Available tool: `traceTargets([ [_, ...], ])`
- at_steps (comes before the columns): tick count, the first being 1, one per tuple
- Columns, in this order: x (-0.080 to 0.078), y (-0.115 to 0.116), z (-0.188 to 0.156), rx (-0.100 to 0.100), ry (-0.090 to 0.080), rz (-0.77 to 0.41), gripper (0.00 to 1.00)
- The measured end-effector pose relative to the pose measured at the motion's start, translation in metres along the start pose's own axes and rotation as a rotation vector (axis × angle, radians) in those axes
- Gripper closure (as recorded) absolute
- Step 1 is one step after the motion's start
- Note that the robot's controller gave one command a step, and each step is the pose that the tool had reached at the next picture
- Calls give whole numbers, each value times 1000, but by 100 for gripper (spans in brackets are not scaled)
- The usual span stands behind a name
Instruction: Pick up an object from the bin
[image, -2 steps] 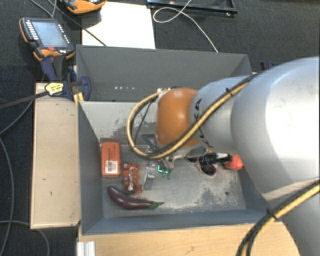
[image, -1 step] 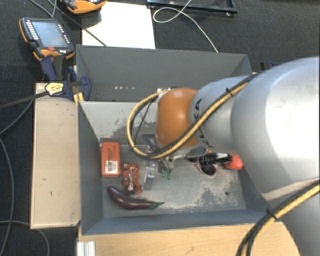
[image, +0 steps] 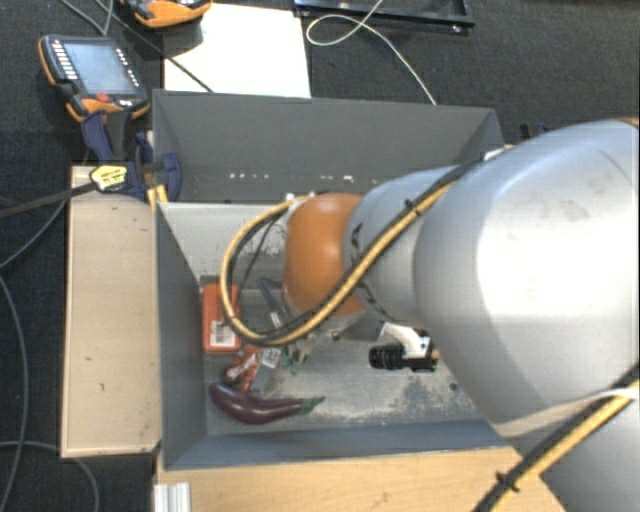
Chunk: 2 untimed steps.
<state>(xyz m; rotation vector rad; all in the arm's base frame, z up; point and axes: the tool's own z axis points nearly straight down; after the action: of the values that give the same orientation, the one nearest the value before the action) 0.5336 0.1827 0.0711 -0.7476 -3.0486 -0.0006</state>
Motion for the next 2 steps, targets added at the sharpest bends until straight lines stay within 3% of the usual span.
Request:
traceTargets([
  [1, -16, 40, 0, -2, -3, -189, 100],
  [2, -16, 40, 0, -2, -3, -189, 100],
])
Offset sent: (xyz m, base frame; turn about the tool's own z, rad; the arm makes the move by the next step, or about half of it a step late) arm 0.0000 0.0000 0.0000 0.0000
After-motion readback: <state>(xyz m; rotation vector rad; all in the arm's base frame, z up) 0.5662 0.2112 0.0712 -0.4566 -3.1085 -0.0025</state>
